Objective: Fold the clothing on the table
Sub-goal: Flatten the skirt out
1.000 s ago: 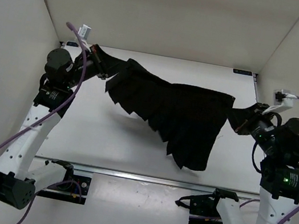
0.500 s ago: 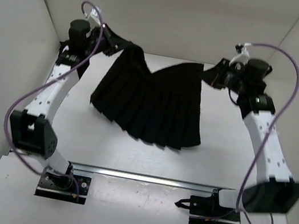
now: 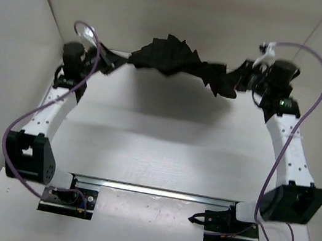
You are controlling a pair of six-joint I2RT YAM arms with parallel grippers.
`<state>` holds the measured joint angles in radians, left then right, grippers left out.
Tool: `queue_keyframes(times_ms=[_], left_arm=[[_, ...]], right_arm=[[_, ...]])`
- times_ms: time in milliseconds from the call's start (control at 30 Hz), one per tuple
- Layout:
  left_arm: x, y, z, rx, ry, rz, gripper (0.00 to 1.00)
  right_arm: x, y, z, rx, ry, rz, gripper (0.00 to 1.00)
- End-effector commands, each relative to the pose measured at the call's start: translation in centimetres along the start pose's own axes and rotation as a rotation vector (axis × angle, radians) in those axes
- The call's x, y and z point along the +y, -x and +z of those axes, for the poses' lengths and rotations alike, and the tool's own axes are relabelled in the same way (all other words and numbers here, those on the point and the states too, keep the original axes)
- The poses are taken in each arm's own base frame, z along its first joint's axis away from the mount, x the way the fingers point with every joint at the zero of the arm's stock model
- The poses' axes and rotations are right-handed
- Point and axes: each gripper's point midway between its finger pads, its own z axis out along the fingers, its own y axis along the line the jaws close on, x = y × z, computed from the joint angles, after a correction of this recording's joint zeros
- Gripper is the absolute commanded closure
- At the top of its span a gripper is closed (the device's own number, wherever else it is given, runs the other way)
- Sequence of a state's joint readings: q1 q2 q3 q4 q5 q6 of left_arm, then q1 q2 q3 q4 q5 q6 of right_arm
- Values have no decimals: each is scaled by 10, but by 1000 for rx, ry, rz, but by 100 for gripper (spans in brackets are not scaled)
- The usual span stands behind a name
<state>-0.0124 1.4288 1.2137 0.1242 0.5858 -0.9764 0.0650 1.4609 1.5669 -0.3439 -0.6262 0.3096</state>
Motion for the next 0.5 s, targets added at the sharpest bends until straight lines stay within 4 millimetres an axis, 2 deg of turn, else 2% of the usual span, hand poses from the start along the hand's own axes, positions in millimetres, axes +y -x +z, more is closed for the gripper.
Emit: queue_keyframes(times_ms=[0,33,67,100,133,167,200,233,267,333,467], left_arm=[[18,-76,-22,126,13,-28,98],[33,-108,-35,169,41,-53,87],[57,-141,-51,222,92,-99,77],[68,-157,-61,248,124,-127,76],[84,-187,-78,288,157,-137,76],[98,-208,-93,319,202,-146,70],[108,-221,-105,339,249,-125,61],[125,-235,-116,361,314,-118,58],[132,-243,-122,373,337,-106,55],[147,-253,-132,385,402,-116,51],[164,-252,-130,369,475,-66,44]], right_arm=[[-25,-92,-22,96,-85,69,100],[-22,-102,-33,92,-110,81,97],[-28,-148,-38,182,-142,157,90],[-31,-186,-50,248,-184,207,81],[-24,-199,-58,261,-196,224,62],[-26,-239,-70,346,-240,299,50],[-28,-266,-82,382,-290,348,47],[-25,-268,-89,366,-297,357,44],[-30,-282,-98,370,-332,397,44],[-41,-294,-108,360,-394,447,45],[-58,-305,-114,346,-487,521,44]])
